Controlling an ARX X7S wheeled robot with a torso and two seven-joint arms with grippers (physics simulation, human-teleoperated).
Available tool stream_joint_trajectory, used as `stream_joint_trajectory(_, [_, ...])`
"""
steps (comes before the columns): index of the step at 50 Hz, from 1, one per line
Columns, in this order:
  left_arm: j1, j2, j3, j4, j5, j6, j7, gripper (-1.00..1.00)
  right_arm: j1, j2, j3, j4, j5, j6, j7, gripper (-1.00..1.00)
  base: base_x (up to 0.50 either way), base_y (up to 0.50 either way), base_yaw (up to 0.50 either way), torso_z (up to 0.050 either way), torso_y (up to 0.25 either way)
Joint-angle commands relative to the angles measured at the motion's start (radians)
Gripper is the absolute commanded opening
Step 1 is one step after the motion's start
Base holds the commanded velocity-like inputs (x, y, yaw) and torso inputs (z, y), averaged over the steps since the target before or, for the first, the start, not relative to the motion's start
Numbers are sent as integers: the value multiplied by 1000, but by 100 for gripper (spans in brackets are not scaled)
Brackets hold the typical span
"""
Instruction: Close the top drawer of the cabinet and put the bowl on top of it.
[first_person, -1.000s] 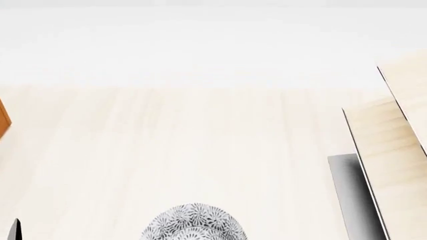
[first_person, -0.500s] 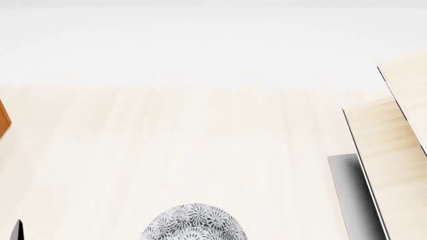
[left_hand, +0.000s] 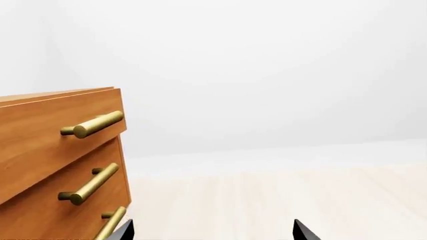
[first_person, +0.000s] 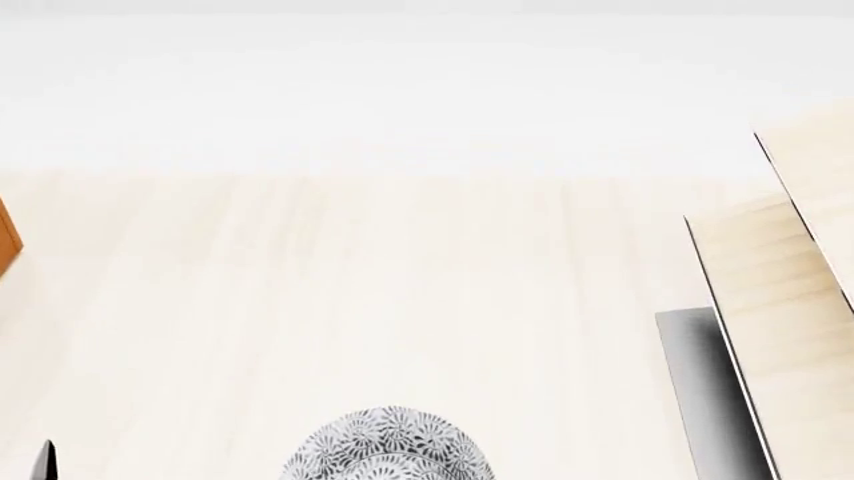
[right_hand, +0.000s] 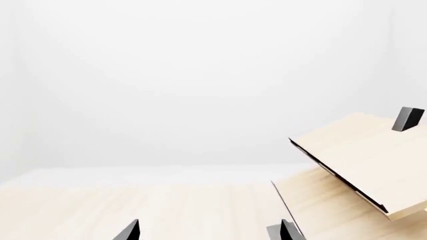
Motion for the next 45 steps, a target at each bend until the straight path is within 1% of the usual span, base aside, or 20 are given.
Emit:
stream_joint_trajectory(1, [-22, 0, 32, -8, 21, -12, -9, 100, 4, 6, -14, 33, -4, -20, -3, 100, 0, 0, 0, 0, 0])
stream_joint_trajectory(2, [-22, -1, 25, -2, 14, -14, -10, 100, 27, 42, 16, -61, 54, 88, 42, 100, 0, 0, 0, 0, 0])
stream_joint_trajectory(4, [-47, -7, 26, -11, 14, -34, -11, 100, 47, 60, 30, -104, 89, 146, 68, 100, 0, 0, 0, 0, 0])
stream_joint_trajectory(7, [-88, -17, 26, 0, 10, -88, -21, 100, 43, 65, 34, -111, 92, 145, 73, 100, 0, 0, 0, 0, 0])
stream_joint_trajectory(10, [-174, -35, 15, 36, -25, -201, -32, 100, 41, 67, 40, -110, 96, 141, 77, 100, 0, 0, 0, 0, 0])
stream_joint_trajectory(12, [-230, -39, 6, 49, -59, -269, -35, 100, 36, 70, 45, -110, 99, 135, 78, 100, 0, 0, 0, 0, 0])
stream_joint_trajectory(13, [-256, -38, -8, 55, -104, -304, -24, 100, 33, 69, 48, -105, 99, 127, 76, 100, 0, 0, 0, 0, 0])
stream_joint_trajectory(14, [-286, -39, -13, 54, -117, -337, -30, 100, 2, 37, 15, -21, 35, 22, 34, 100, 0, 0, 0, 0, 0])
stream_joint_trajectory(16, [-330, -42, -8, 41, -121, -368, -37, 100, 16, 75, 55, -112, 102, 113, 81, 100, 0, 0, 0, 0, 0])
stream_joint_trajectory(18, [-362, -44, -3, 27, -124, -389, -40, 100, 16, 76, 54, -110, 101, 109, 81, 100, 0, 0, 0, 0, 0])
stream_joint_trajectory(19, [-379, -45, 1, 17, -124, -396, -40, 100, 9, 67, 42, -86, 80, 81, 69, 100, 0, 0, 0, 0, 0])
stream_joint_trajectory(20, [-418, -41, -4, 0, -142, -425, -40, 100, 19, 79, 54, -109, 104, 111, 84, 100, 0, 0, 0, 0, 0])
stream_joint_trajectory(22, [-462, -38, 2, -24, -155, -455, -39, 100, 19, 80, 49, -107, 99, 110, 85, 100, 0, 0, 0, 0, 0])
stream_joint_trajectory(29, [-539, -39, 29, -118, -148, -470, -27, 100, 8, 88, 58, -112, 107, 96, 89, 100, 0, 0, 0, 0, 0])
stream_joint_trajectory(33, [-580, -35, 19, -171, -163, -475, -13, 100, 5, 89, 54, -109, 102, 89, 90, 100, 0, 0, 0, 0, 0])
stream_joint_trajectory(36, [-625, -35, 7, -198, -178, -505, -14, 100, -5, 92, 56, -117, 99, 84, 94, 100, 0, 0, 0, 0, 0])
stream_joint_trajectory(42, [-697, -46, 38, -281, -158, -530, -12, 100, -15, 95, 58, -112, 97, 67, 95, 100, 0, 0, 0, 0, 0])
stream_joint_trajectory(45, [-713, -45, 18, -294, -178, -548, -7, 100, -14, 98, 58, -112, 100, 66, 98, 100, 0, 0, 0, 0, 0])
